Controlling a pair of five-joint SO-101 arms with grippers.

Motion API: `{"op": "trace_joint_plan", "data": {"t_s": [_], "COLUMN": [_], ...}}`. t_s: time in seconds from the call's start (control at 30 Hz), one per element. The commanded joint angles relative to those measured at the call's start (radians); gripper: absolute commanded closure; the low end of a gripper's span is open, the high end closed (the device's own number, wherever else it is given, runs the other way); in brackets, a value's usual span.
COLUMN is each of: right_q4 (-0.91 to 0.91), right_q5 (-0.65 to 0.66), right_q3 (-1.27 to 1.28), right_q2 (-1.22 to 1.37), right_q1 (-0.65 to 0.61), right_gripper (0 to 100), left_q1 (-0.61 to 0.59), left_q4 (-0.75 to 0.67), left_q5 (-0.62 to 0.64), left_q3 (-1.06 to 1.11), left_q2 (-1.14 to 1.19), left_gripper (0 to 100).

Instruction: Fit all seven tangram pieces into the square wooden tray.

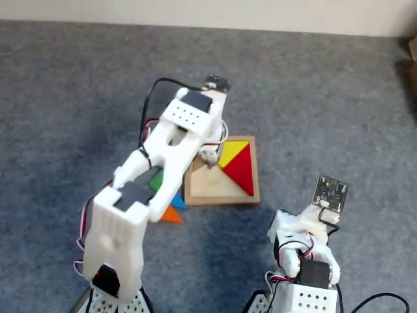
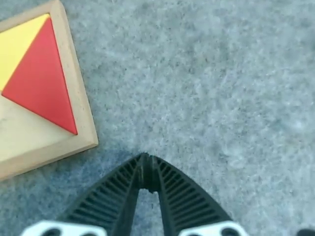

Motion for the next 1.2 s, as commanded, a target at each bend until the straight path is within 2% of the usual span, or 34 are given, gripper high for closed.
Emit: {"op": "trace_joint_plan", "data": {"t_s": [0.0,0.17,0.3,0.67,0.8,0.93,1.17], "right_q4": [0.007,0.007,0.007,0.007,0.007,0.007,0.007], "right_q5": [0.012,0.012,0.012,0.012,0.012,0.012,0.012], "right_q3": [0.108,0.108,0.108,0.108,0.108,0.108,0.108], "right_q2": [-0.001,-0.001,-0.001,-0.001,-0.001,-0.001,-0.001], "right_q1": [0.012,0.012,0.012,0.012,0.012,0.012,0.012], "right_gripper": [99.4,99.4,99.4,99.4,99.4,99.4,99.4], "left_q1": [0.012,-0.022,-0.097,-0.111,-0.111,-0.107,-0.137], "left_q4": [0.060,0.103,0.129,0.242,0.265,0.265,0.238], "left_q5": [0.040,0.097,0.104,0.095,0.006,-0.064,-0.081], "left_q3": [-0.193,-0.292,-0.343,-0.460,-0.456,-0.400,-0.315], "left_q2": [0.085,0.174,0.226,0.213,0.209,0.216,0.217], "left_gripper": [84,82,74,73,74,78,78]}}
